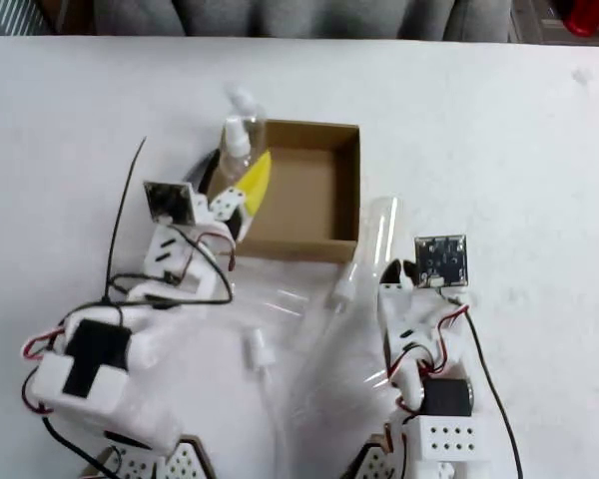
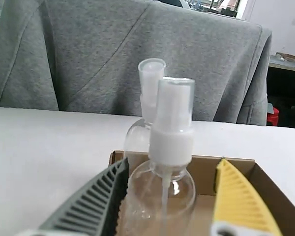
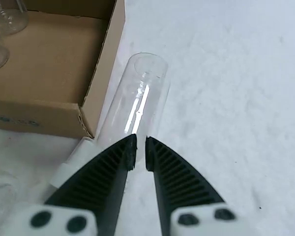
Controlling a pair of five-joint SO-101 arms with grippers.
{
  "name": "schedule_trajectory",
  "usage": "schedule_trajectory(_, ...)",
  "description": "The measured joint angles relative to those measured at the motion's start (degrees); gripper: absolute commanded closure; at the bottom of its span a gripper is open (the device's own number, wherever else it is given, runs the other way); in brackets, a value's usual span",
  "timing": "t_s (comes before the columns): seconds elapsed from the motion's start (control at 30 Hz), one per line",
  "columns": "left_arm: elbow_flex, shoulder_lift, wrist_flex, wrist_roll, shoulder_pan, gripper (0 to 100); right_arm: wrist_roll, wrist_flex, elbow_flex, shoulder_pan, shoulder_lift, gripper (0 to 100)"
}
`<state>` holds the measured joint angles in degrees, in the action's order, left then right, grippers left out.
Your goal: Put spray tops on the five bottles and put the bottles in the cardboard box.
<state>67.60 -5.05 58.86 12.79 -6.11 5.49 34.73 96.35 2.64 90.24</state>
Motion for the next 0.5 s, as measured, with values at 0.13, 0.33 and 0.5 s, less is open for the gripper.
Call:
schedule_trajectory(0.13, 4.7, 5.0, 0.0, 0.0, 0.0, 73, 0.0, 0.0, 0.0, 0.0, 0.0, 98.4)
schedule_trajectory(0.33, 12.5, 11.5, 0.0, 0.0, -0.1, 73, 0.0, 0.0, 0.0, 0.0, 0.0, 98.4)
schedule_trajectory(0.5, 18.7, 16.9, 0.0, 0.0, -0.1, 73, 1.1, 0.0, 0.0, 0.0, 0.0, 98.4)
